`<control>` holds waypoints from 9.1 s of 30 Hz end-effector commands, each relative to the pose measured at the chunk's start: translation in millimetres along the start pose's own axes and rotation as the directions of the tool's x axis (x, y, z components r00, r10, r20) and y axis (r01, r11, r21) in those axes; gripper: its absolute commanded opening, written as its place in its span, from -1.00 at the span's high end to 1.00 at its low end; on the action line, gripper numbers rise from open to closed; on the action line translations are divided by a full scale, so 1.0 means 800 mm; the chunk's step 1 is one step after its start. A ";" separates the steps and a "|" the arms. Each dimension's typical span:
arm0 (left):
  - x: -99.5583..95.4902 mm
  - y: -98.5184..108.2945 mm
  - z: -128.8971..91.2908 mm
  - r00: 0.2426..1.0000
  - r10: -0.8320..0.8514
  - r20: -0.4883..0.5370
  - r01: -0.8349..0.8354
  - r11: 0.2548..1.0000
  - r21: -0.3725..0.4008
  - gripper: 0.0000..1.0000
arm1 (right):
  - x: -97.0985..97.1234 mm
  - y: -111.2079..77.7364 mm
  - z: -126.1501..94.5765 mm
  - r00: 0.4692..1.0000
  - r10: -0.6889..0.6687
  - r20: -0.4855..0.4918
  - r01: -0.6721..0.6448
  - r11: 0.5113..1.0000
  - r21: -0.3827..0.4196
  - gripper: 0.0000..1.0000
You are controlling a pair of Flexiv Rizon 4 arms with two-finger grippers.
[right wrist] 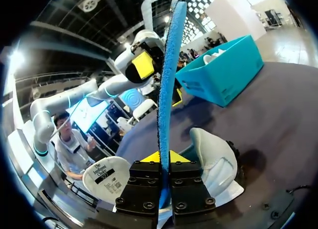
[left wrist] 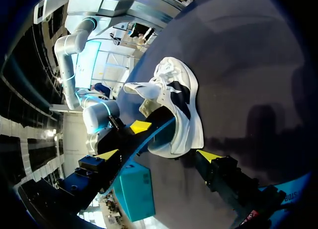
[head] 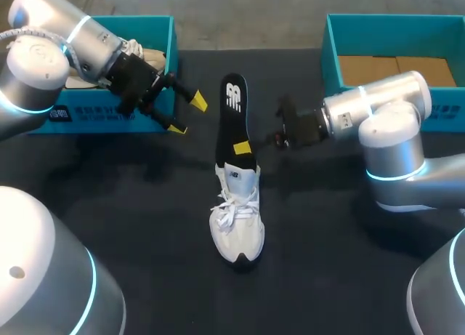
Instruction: Take the shoe out of the shoebox, open the shoe tongue, remove and reinsert the insole, then place the shoe into the shoebox
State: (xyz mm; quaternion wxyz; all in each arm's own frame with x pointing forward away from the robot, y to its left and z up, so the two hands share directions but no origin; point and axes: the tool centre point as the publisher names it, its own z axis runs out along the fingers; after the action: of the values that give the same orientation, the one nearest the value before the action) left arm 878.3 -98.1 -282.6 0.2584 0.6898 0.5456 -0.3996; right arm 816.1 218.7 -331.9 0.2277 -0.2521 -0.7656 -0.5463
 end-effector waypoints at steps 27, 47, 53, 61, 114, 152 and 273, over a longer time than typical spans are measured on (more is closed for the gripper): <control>-0.001 -0.001 0.000 1.000 0.001 -0.002 -0.001 1.000 -0.002 -1.00 | 0.015 0.011 0.002 1.000 -0.014 0.017 0.013 0.999 0.036 0.46; -0.001 -0.001 0.000 1.000 0.001 -0.002 -0.001 1.000 -0.002 -1.00 | 0.001 -0.003 0.010 0.999 0.026 -0.027 -0.024 0.997 0.067 1.00; -0.001 -0.001 0.000 1.000 0.001 -0.002 -0.001 1.000 -0.002 -1.00 | 0.007 -0.015 0.012 0.999 0.043 -0.026 -0.042 0.997 0.063 1.00; -0.001 -0.001 0.000 1.000 0.001 -0.002 -0.001 1.000 -0.002 -1.00 | 0.015 -0.041 0.023 0.996 0.085 -0.031 -0.083 0.994 0.075 1.00; -0.001 -0.001 0.000 1.000 0.001 -0.002 -0.001 1.000 -0.002 -1.00 | 0.022 -0.029 0.029 0.997 0.072 -0.012 -0.070 0.992 0.107 0.26; -0.001 -0.001 0.000 1.000 0.001 -0.002 -0.001 1.000 -0.002 -1.00 | 0.014 0.010 0.016 1.000 0.015 -0.004 -0.015 0.991 0.131 1.00; -0.001 -0.001 0.000 1.000 0.001 -0.002 -0.001 1.000 -0.002 -1.00 | 0.037 0.002 0.017 0.997 0.034 0.065 -0.050 0.960 0.274 -0.59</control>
State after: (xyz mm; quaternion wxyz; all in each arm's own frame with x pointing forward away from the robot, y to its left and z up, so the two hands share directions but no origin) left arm 878.2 -98.1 -282.6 0.2584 0.6898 0.5457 -0.3996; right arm 797.0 239.0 -323.1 0.2549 -0.2477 -0.8327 -0.4247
